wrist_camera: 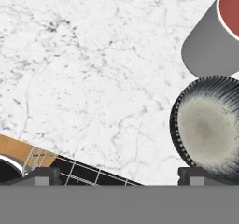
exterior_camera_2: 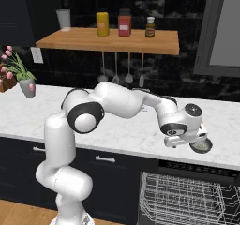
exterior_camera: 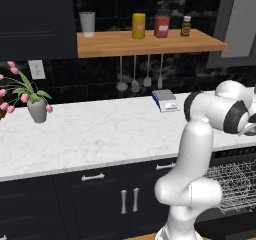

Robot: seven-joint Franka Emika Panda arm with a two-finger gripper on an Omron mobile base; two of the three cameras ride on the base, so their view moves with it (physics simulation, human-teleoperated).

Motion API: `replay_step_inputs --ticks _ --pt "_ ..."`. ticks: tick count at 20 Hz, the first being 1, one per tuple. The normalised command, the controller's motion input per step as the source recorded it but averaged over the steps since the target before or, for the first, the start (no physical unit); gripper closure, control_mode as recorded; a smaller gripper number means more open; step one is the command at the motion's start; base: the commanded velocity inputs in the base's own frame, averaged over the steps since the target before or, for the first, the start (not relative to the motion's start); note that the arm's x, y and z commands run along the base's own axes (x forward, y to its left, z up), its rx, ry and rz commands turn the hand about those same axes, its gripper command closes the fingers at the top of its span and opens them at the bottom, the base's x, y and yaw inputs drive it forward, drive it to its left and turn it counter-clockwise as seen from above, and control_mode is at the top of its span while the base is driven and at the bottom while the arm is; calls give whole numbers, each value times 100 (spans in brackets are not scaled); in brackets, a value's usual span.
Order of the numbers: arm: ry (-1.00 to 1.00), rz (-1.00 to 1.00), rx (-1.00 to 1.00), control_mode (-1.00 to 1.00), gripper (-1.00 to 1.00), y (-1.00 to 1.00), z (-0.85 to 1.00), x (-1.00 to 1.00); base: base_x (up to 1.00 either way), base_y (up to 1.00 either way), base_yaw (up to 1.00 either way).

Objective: Pick up the cup and bowl from the counter, place them in the dishwasher, and close the dishwasher door.

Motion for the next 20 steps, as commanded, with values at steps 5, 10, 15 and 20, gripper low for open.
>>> replay_step_inputs --ticks 5,10,15,20 --pt "-3 3 10 -100 -100 -22 -7 28 0 0 0" --pt "0 0 11 -100 -100 -36 -1 22 0 0 0" --pt "-3 0 7 -100 -100 -21 0 7 0 0 0" --pt "-8 0 1 -100 -100 -6 -34 -2 0 0 0"
